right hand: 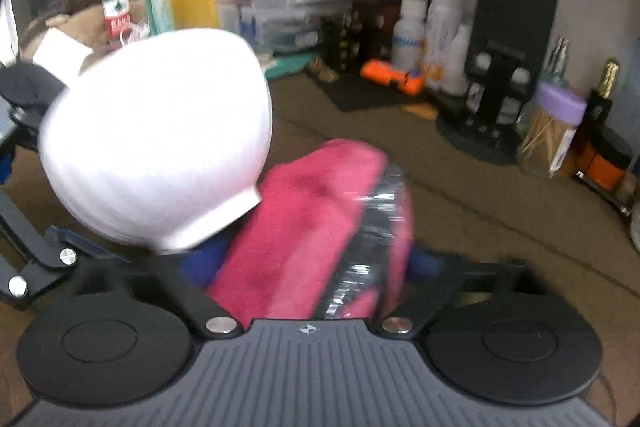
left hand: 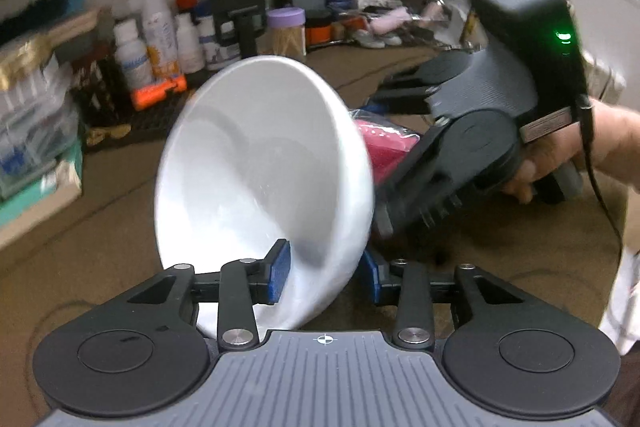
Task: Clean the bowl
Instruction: 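Open the right gripper and regrasp the pink towel with its plastic wrap, then hold the bowl with the left gripper while the right gripper wipes its outer wall with the towel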
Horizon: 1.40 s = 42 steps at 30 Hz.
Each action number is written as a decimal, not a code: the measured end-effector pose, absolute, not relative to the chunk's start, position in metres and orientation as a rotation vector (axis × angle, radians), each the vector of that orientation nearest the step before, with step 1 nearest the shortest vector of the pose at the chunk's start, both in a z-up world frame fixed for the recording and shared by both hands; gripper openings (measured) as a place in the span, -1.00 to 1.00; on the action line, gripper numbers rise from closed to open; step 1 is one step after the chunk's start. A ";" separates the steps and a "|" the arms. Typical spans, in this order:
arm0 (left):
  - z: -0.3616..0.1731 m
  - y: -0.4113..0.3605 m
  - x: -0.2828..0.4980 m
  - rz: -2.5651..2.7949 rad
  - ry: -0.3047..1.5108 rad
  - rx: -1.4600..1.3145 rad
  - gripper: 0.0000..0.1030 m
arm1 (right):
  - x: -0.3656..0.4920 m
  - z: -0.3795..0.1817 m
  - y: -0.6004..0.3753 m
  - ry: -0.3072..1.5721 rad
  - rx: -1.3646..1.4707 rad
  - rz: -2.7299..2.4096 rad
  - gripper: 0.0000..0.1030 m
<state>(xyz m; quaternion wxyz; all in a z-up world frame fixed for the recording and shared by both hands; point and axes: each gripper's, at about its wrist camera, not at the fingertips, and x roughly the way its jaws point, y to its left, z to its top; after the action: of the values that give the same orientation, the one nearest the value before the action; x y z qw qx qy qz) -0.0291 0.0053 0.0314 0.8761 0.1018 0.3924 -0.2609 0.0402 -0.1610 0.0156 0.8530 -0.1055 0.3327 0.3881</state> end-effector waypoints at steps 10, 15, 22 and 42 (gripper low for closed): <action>0.030 -0.015 -0.026 -0.577 0.816 0.256 -0.11 | 0.027 0.031 -0.237 0.622 0.120 0.858 -0.52; 0.028 -0.021 -0.027 -0.554 0.838 0.313 -0.05 | 0.038 0.032 -0.198 0.579 -0.029 0.923 -0.52; 0.034 -0.013 -0.023 -0.498 0.831 0.359 -0.06 | -0.037 0.035 -0.192 0.517 -0.320 1.166 -0.52; 0.022 -0.009 -0.011 -0.537 0.731 0.461 -0.26 | 0.017 0.020 -0.213 0.535 0.063 1.019 -0.48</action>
<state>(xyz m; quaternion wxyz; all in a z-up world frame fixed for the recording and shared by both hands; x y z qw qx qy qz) -0.0108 -0.0088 0.0219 0.8733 0.2209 0.3499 -0.2569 0.0170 -0.2126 0.0196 0.8385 0.0296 0.2529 0.4818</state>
